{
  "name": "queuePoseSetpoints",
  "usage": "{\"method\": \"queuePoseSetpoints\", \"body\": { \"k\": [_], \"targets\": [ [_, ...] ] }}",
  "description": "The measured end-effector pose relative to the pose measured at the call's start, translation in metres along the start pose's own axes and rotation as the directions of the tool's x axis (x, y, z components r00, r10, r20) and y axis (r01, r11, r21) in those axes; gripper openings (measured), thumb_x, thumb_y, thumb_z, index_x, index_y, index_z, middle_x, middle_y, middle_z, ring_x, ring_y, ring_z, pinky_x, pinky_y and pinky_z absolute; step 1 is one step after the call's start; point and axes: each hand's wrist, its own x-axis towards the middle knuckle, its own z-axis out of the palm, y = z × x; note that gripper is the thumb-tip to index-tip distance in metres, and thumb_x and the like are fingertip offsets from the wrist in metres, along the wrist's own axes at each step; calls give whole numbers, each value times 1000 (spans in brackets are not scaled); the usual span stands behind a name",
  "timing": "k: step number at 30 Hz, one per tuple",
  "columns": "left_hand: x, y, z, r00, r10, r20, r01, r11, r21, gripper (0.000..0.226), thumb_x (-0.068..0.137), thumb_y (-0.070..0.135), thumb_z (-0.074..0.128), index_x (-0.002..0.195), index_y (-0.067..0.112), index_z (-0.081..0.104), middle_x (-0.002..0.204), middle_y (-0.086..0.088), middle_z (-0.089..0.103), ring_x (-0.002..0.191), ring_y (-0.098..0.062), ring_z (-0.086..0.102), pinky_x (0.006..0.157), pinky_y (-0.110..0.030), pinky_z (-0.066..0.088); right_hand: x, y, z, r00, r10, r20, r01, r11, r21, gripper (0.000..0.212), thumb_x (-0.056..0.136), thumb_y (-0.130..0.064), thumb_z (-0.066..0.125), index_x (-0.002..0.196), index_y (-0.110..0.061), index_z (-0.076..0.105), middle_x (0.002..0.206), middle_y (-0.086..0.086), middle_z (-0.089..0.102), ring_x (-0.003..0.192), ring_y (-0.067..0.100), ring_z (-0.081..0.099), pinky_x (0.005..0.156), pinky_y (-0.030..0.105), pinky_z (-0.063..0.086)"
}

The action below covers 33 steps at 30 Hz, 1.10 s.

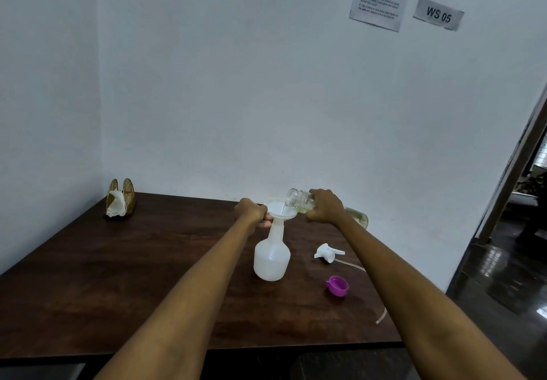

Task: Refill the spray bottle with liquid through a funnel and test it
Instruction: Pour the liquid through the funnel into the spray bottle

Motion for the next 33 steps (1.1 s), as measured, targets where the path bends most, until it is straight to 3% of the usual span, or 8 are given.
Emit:
{"method": "queuePoseSetpoints", "body": {
  "k": [6,12,16,22,25,28,33],
  "targets": [
    [-2,1,0,1000,-1,5,1,1000,4,23,89,-1,55,65,-1,57,59,-9,60,25,-8,53,36,-16,50,1,3,-1,1000,-1,-8,1,1000,-11,26,67,-11,69,79,-12,46,80,2,52,77,22,47,65,25,34],
    [-2,1,0,1000,4,7,-4,1000,3,19,90,1,57,71,-1,57,60,-9,60,25,-8,53,38,-17,51,1,2,-1,1000,6,2,-6,1000,-22,29,67,-11,68,67,-16,39,75,0,50,76,22,47,60,26,34],
    [-3,2,1,1000,13,12,-13,1000,9,11,89,0,57,79,-2,59,59,-9,60,26,-7,53,39,-18,52,2,2,-1,1000,6,-1,-6,1000,-17,24,68,-10,68,79,-12,46,81,2,52,77,22,48,64,26,35],
    [-4,1,1,1000,18,11,-18,1000,24,15,89,0,56,75,-3,60,59,-8,60,25,-7,53,39,-17,51,0,1,-2,1000,12,12,-12,1000,-26,26,68,-11,68,80,-11,45,83,2,52,78,22,47,65,26,35],
    [-5,1,-1,1000,12,20,-12,1000,13,11,89,-1,55,82,-5,62,60,-10,60,25,-8,53,35,-16,48,0,1,-2,1000,16,13,-16,1000,-14,27,66,-10,68,69,-13,42,81,2,52,76,23,48,57,24,33],
    [-4,1,-1,1000,11,22,-11,1000,10,17,89,-2,55,73,-4,59,61,-9,60,25,-8,53,34,-15,48,-1,0,-3,1000,11,10,-11,1000,-6,39,67,-9,67,59,-21,31,80,2,52,76,23,47,50,21,26],
    [-2,0,0,1000,12,19,-12,1000,12,11,89,-1,56,89,-8,64,60,-9,61,26,-8,54,37,-17,51,-2,1,-5,1000,14,19,-14,1000,-4,24,67,-10,67,75,-12,44,82,2,52,76,23,48,52,22,29]
  ]
}}
